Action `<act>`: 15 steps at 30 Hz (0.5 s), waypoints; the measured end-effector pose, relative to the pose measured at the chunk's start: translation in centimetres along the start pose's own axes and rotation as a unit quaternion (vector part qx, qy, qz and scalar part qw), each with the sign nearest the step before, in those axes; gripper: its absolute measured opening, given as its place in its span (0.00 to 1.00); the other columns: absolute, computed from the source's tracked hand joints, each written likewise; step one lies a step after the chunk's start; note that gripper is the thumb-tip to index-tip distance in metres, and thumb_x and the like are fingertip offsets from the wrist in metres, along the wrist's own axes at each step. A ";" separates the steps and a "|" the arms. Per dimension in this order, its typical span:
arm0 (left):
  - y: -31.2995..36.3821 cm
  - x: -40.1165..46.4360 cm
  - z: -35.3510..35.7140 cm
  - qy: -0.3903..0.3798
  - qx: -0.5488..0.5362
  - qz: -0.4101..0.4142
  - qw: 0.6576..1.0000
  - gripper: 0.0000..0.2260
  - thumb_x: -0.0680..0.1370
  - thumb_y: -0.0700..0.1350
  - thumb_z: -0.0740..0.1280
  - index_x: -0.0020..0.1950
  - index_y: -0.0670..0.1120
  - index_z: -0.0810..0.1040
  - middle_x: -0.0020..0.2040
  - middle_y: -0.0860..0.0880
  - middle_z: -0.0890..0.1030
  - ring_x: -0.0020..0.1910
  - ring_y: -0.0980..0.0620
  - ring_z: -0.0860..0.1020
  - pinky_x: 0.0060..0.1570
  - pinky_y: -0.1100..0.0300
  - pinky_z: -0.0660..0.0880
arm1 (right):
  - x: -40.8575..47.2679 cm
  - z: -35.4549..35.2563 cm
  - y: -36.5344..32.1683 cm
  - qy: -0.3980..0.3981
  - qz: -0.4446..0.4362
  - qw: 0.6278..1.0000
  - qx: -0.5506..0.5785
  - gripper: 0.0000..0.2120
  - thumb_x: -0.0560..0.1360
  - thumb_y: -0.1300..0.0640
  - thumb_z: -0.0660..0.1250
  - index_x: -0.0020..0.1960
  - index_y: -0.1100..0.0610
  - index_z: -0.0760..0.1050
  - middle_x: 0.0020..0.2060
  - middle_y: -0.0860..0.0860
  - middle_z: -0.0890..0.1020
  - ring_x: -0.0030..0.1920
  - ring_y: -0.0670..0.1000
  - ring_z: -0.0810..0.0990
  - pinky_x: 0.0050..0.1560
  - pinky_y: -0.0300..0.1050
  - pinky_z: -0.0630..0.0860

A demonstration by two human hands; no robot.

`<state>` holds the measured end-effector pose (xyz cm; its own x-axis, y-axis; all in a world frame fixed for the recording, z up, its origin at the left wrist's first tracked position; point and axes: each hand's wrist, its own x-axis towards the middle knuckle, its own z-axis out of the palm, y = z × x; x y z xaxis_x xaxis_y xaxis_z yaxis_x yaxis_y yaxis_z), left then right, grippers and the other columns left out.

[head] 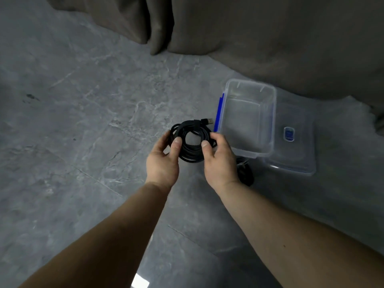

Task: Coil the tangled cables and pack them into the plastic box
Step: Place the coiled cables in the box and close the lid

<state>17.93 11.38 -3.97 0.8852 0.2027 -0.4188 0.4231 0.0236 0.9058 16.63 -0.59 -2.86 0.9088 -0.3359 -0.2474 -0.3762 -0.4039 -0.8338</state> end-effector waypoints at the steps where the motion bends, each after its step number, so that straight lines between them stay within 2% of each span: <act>1: 1.3 -0.2 0.9 -0.010 0.003 0.007 1.000 0.18 0.79 0.50 0.67 0.68 0.51 0.72 0.63 0.52 0.78 0.62 0.53 0.77 0.67 0.47 0.71 | 0.3 -1.4 -0.9 0.012 -0.003 1.000 0.001 0.18 0.80 0.52 0.60 0.69 0.55 0.69 0.63 0.54 0.76 0.62 0.53 0.74 0.64 0.48 0.70; 4: 4.4 -0.4 4.5 -0.032 0.022 0.012 0.999 0.13 0.78 0.50 0.68 0.61 0.52 0.72 0.63 0.49 0.77 0.63 0.50 0.76 0.66 0.45 0.71 | 1.7 -5.4 -2.1 0.047 0.001 0.999 0.001 0.16 0.80 0.53 0.60 0.67 0.55 0.70 0.59 0.54 0.78 0.59 0.54 0.76 0.60 0.47 0.72; 7: 6.6 -0.4 8.8 -0.044 0.025 0.019 0.999 0.10 0.77 0.51 0.69 0.56 0.53 0.73 0.60 0.49 0.78 0.61 0.50 0.77 0.65 0.45 0.72 | 3.8 -9.5 -2.1 0.048 0.001 0.999 0.010 0.17 0.80 0.54 0.60 0.68 0.55 0.70 0.62 0.54 0.76 0.61 0.54 0.75 0.63 0.47 0.70; 11: 7.5 0.9 13.5 -0.064 0.032 0.006 0.997 0.21 0.71 0.59 0.69 0.58 0.49 0.74 0.60 0.47 0.79 0.59 0.49 0.78 0.63 0.47 0.74 | 7.2 -12.8 -1.0 0.026 0.017 1.000 0.003 0.19 0.80 0.56 0.60 0.71 0.54 0.67 0.66 0.53 0.74 0.64 0.53 0.72 0.66 0.47 0.68; 15: 5.9 4.3 16.8 -0.095 0.002 -0.019 0.995 0.15 0.80 0.48 0.66 0.63 0.43 0.71 0.62 0.44 0.78 0.58 0.45 0.79 0.55 0.51 0.76 | 11.4 -13.2 0.8 0.039 0.002 0.999 0.005 0.20 0.80 0.58 0.59 0.71 0.55 0.66 0.66 0.53 0.73 0.65 0.53 0.72 0.67 0.47 0.67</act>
<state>27.44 -4.10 -1.55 0.8894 0.0134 -0.4569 0.4566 0.0239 0.8894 24.33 -15.96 0.15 0.8902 -0.4035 -0.2116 -0.3777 -0.3937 -0.8381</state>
